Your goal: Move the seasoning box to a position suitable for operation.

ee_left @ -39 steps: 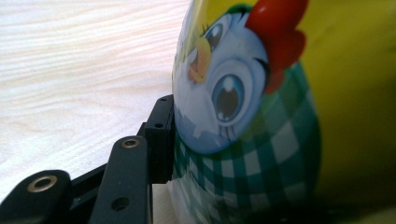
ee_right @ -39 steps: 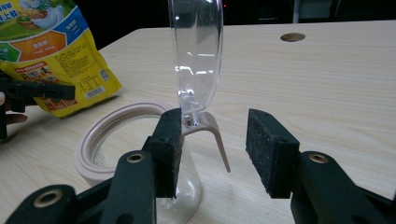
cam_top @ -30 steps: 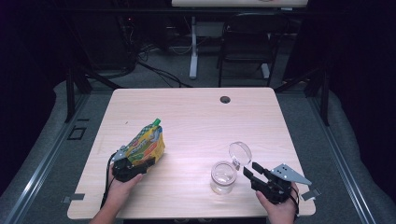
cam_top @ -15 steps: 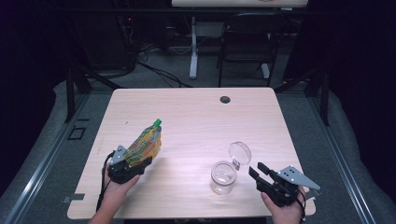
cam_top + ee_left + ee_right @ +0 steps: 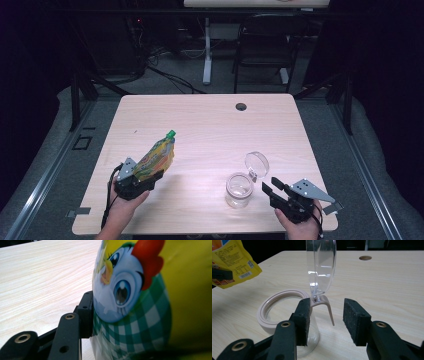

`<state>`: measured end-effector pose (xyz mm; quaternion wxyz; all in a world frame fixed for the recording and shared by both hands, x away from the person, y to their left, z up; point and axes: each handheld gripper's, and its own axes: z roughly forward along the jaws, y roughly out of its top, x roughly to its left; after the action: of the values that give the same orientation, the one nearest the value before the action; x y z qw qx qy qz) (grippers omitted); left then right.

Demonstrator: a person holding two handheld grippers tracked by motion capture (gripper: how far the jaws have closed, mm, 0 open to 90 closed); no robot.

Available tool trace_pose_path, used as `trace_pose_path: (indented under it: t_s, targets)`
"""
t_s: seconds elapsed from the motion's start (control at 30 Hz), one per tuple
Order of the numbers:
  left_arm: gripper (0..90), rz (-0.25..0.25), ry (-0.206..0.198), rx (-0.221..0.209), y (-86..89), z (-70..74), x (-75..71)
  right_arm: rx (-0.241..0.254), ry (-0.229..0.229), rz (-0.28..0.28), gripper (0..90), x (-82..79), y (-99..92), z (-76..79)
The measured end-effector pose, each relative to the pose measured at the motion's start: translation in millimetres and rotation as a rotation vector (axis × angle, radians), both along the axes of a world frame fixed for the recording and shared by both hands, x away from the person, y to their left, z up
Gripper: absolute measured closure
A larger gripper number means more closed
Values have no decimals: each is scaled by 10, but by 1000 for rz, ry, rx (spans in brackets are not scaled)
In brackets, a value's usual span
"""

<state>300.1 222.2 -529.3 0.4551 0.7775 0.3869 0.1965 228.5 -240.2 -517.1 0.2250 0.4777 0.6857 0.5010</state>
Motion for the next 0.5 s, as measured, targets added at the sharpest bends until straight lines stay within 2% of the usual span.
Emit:
trace_pose_path:
  t_s: [0.03, 0.07, 0.33, 0.5]
  targets:
    - [559, 1, 2, -1, -3, 0, -5, 0, 0, 0, 570, 0, 0, 0]
    - [559, 0, 1, 2, -4, 0, -7, 24, 5, 11, 570, 38, 0, -9]
    - [559, 4, 6, 12, 21, -8, -45, 42, 21, 54, 597, 131, 76, -19]
    - [559, 12, 3, 6, 60, -4, -76, 36, 32, 64, 688, 204, 138, -24]
